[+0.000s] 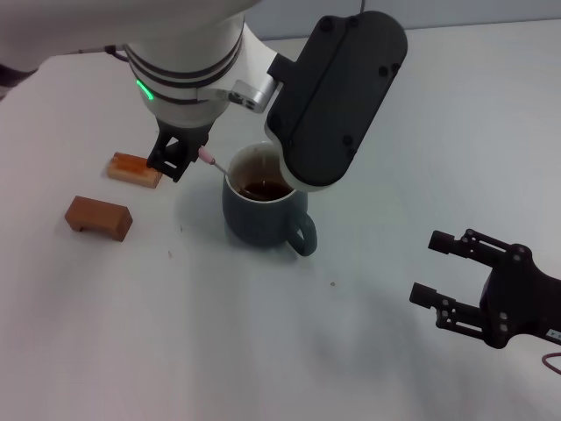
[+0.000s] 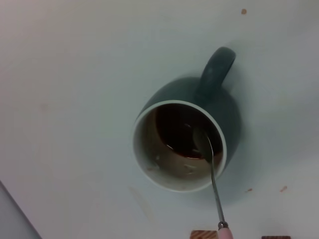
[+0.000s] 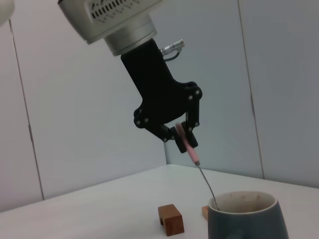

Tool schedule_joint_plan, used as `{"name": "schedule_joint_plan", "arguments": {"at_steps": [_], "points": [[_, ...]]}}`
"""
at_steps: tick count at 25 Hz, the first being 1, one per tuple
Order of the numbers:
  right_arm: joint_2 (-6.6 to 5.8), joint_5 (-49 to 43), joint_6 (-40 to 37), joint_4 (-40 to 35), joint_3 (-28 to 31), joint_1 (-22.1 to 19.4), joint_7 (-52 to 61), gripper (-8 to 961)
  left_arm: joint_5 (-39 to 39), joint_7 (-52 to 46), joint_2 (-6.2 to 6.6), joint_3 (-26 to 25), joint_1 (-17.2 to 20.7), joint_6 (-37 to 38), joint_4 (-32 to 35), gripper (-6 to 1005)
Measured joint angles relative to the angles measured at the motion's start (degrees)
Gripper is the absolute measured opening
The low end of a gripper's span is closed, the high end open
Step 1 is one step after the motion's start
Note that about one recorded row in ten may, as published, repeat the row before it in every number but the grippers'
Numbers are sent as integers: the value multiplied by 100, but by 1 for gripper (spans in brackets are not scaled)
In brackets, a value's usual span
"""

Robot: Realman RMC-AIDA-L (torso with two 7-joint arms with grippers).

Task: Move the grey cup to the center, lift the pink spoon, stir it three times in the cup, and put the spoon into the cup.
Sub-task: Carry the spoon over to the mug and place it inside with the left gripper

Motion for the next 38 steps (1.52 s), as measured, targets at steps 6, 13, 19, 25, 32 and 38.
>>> {"name": "schedule_joint_plan", "arguments": {"at_steps": [6,13,19,25,32,38], "points": [[-3,0,0,53,-1,31,0,741,18,78,0,-121,-15,-46,-96,218],[-14,0,6,52,-1,32,0,742,19,132,0,-128,-205,-376,-188,223],[-23,0,18,49,-1,20,0,742,3,109,0,102,-195,-282,-105,227],[-27,0,29,49,-10,54,0,741,4,63,0,146,-56,24,18,230],[-20,-5,43,50,-18,121,0,741,19,92,0,23,-57,-82,-42,235],[-17,-10,45,50,-18,135,0,741,20,139,0,14,-228,-397,-243,238]]}}
